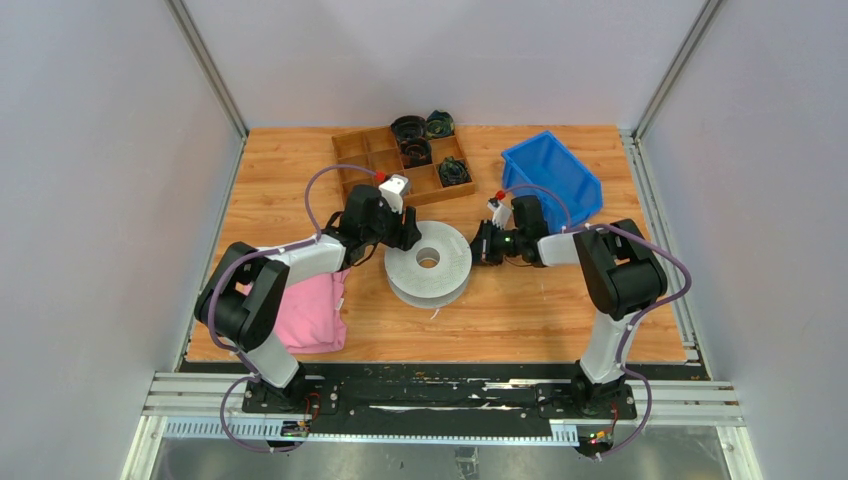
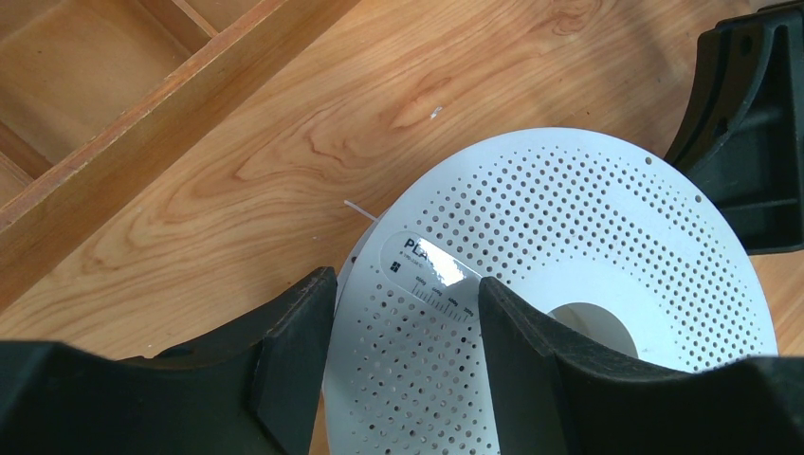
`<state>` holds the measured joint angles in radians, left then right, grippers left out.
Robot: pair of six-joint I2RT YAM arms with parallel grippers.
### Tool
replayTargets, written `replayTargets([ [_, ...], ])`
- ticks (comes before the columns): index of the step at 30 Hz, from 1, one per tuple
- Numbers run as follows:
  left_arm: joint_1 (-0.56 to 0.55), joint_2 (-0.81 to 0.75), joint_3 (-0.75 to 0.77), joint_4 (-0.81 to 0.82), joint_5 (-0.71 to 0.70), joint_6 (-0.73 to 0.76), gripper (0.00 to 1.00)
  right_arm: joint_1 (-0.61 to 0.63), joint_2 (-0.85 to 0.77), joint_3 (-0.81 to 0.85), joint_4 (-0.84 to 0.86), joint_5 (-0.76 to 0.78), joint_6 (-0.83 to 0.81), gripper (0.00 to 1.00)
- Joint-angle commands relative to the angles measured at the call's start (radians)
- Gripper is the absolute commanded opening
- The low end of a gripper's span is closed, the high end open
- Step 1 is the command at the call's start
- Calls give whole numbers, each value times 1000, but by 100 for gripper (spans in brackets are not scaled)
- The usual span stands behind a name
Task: Wrap the cables
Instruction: Adjust the cable on the cable reel.
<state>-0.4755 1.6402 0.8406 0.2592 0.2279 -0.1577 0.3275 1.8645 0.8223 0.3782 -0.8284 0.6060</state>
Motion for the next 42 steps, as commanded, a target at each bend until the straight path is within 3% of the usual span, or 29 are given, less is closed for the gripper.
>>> replayTargets([
  [1, -14, 24, -23, -48, -3, 12, 60, 21, 10, 33, -30, 16, -29, 1],
  [13, -15, 25, -23, -48, -2, 12, 61, 22, -3, 27, -54, 20, -52, 4],
  [34, -15, 29, -20, -48, 1, 6, 61, 54, 1, 34, -74, 62, -93, 1],
  [42, -15, 28, -21, -48, 1, 7, 61, 54, -35, 40, -113, 76, -131, 8],
])
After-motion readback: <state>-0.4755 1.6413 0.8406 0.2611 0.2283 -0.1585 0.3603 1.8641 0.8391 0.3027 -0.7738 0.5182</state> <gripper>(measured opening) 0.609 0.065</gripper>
